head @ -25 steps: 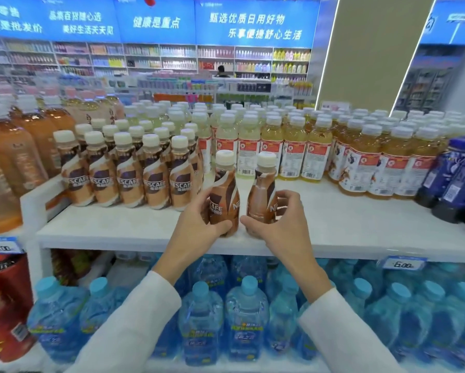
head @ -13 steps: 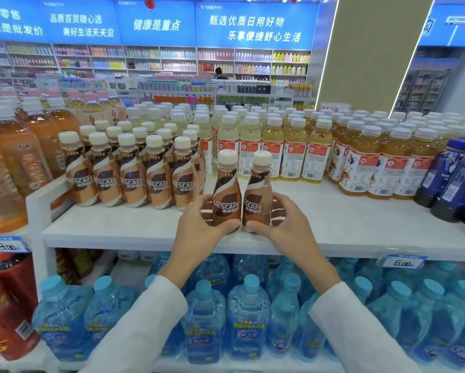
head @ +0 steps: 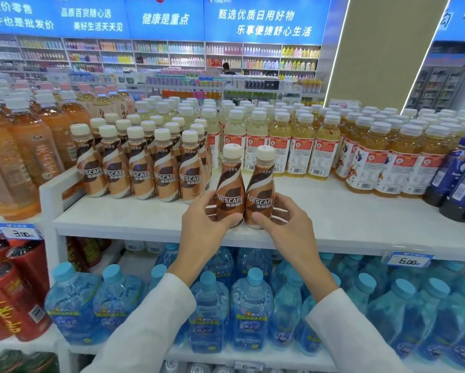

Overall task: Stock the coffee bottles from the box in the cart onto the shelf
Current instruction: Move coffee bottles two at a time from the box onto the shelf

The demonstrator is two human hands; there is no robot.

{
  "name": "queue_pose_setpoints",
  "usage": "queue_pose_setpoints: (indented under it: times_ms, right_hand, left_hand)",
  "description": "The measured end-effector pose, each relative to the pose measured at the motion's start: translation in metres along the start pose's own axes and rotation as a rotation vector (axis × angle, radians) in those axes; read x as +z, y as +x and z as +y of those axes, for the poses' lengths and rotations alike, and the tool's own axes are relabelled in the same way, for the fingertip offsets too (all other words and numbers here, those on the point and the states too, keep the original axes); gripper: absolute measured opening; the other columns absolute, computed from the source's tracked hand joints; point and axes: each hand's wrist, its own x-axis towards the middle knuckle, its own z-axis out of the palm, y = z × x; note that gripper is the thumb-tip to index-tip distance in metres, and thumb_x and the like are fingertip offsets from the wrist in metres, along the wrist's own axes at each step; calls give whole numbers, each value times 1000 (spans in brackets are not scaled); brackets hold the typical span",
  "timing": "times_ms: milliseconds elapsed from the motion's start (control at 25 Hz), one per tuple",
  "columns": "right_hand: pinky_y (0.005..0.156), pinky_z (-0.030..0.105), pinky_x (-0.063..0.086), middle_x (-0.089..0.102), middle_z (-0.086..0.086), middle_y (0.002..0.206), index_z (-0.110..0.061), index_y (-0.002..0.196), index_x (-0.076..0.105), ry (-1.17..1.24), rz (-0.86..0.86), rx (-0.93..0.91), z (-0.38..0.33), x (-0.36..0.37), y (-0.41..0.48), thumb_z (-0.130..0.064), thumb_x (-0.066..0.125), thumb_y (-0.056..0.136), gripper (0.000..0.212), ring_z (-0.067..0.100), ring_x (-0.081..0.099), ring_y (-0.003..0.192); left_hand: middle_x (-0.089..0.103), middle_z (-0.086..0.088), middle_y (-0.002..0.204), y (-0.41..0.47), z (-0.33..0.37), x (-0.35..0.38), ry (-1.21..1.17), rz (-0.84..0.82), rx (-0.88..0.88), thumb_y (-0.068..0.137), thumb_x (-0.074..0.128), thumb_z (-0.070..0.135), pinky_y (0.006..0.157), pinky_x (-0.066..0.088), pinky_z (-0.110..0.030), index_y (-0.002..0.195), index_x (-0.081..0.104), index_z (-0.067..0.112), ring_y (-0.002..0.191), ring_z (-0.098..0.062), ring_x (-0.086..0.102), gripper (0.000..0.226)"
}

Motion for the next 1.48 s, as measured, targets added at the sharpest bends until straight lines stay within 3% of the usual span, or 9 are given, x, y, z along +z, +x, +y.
queue_pose_setpoints:
  times_ms: [240, 440, 560, 720, 840, 960, 1040, 1240, 1480]
  right_hand:
    - [80, 9, 53, 66, -23, 108, -32, 126, 61, 10, -56, -15, -12, 29, -8, -29, 83, 81, 50, -13, 63, 95]
    - [85, 13, 53, 68, -17, 114, -29, 127, 63, 21, -117, -53, -30, 87, -15, -32, 82, 81, 50, -6, 64, 100]
    - [85, 14, 53, 68, -20, 109, -35, 119, 62, 37, -157, -75, -44, 130, -19, -32, 83, 80, 44, -7, 64, 98]
    - [84, 17, 48, 66, -21, 105, -35, 116, 62, 6, -181, -151, -64, 195, -21, -34, 80, 82, 39, -3, 62, 97]
    - [86, 23, 44, 61, -14, 107, -28, 120, 59, -28, -200, -185, -74, 239, -18, -36, 77, 84, 41, 5, 57, 101]
    - [89, 25, 45, 57, -11, 111, -23, 123, 56, -35, -196, -180, -79, 268, -10, -35, 76, 85, 44, 7, 54, 103]
    - [91, 29, 48, 59, -6, 115, -21, 123, 55, -48, -200, -164, -80, 282, -4, -36, 76, 85, 47, 11, 56, 106]
    - [91, 32, 47, 59, -1, 115, -18, 122, 54, -94, -163, -172, -79, 298, 4, -36, 76, 84, 47, 17, 56, 109]
    - [97, 36, 49, 58, 1, 118, -18, 125, 53, -120, -160, -169, -78, 301, 6, -39, 76, 84, 51, 17, 56, 111]
  left_hand:
    - [68, 11, 119, -5, -11, -31, -20, 44, -36, 72, 89, 29, 88, 56, -23, 132, 62, 29, 100, -3, 67, 66]
    - [69, 18, 110, -5, -26, -87, -57, 138, -78, 71, 90, 23, 87, 54, -19, 120, 60, 32, 98, 3, 67, 58]
    - [68, 18, 107, -1, -41, -125, -68, 209, -99, 71, 91, 22, 91, 54, -24, 115, 58, 32, 100, 3, 66, 56]
    - [70, 15, 110, 9, -66, -177, -43, 310, -99, 76, 87, 19, 96, 55, -33, 118, 59, 25, 103, 0, 67, 50]
    - [66, 13, 113, 21, -80, -204, 69, 377, -88, 80, 84, 22, 94, 55, -32, 122, 59, 24, 100, -1, 65, 49]
    - [47, 5, 122, 35, -90, -215, 188, 453, -69, 84, 81, 24, 87, 49, -16, 127, 58, 21, 95, -1, 58, 49]
    - [43, 3, 117, 43, -94, -216, 242, 487, -71, 86, 78, 22, 81, 42, -10, 130, 59, 20, 95, -9, 57, 48]
    - [50, 1, 108, 52, -101, -209, 291, 582, -82, 85, 78, 27, 89, 50, -29, 134, 60, 17, 93, -13, 58, 53]
    - [57, 2, 110, 56, -104, -202, 161, 650, -55, 84, 79, 20, 90, 55, -32, 125, 62, 15, 103, -15, 62, 44]
